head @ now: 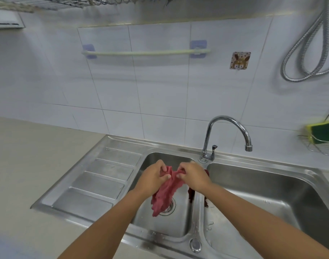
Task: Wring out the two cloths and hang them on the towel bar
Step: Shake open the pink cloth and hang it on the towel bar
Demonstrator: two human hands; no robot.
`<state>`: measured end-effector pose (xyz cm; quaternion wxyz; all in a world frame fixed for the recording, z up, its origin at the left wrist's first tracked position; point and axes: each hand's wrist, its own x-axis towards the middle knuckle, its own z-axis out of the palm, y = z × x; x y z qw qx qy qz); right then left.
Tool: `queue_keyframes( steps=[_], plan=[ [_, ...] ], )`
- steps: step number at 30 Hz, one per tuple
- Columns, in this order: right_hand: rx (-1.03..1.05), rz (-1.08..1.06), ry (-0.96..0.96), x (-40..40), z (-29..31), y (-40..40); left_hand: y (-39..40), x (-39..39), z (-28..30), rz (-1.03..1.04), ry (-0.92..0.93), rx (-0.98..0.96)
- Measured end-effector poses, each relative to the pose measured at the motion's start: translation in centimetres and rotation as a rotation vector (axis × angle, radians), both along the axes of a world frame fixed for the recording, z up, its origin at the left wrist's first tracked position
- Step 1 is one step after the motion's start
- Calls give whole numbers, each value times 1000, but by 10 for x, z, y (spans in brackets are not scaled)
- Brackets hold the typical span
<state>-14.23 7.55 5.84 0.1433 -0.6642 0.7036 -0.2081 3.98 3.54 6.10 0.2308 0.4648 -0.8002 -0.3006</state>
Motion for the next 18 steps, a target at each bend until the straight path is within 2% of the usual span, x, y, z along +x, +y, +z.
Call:
queue_keyframes(
  steps=[3, 6, 10, 13, 18],
  plan=[
    [10, 30, 59, -9, -1, -4, -3, 12, 2, 16, -80, 12],
    [21, 78, 237, -18, -2, -8, -6, 24, -3, 1, -172, 73],
    [-12, 146, 457, -20, -3, -12, -6, 29, -9, 30, -387, -71],
    [-43, 137, 432, -18, 0, -12, -6, 26, -12, 83, -371, -73],
    [108, 179, 233, -14, 5, -6, -4, 15, -19, 78, -278, 21]
  ],
)
